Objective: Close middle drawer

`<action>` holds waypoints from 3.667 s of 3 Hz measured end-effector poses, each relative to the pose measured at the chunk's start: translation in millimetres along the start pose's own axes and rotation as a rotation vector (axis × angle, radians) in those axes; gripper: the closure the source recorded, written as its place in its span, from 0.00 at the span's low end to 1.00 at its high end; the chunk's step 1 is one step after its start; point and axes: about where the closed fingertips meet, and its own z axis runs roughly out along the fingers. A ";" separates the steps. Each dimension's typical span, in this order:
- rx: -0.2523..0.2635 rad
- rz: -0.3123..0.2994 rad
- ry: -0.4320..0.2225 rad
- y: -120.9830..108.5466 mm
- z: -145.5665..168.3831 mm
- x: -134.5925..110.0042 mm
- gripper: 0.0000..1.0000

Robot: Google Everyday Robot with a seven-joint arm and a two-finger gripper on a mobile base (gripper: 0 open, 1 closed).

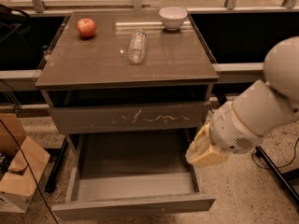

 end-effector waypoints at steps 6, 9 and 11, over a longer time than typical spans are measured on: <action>-0.202 0.263 -0.008 10.7 222.8 95.5 1.00; -0.273 0.521 -0.061 -13.2 332.8 185.4 1.00; -0.268 0.556 -0.123 -45.9 348.3 189.0 1.00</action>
Offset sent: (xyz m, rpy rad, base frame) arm -0.0052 0.0106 -0.0429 0.0333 0.0820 -0.0084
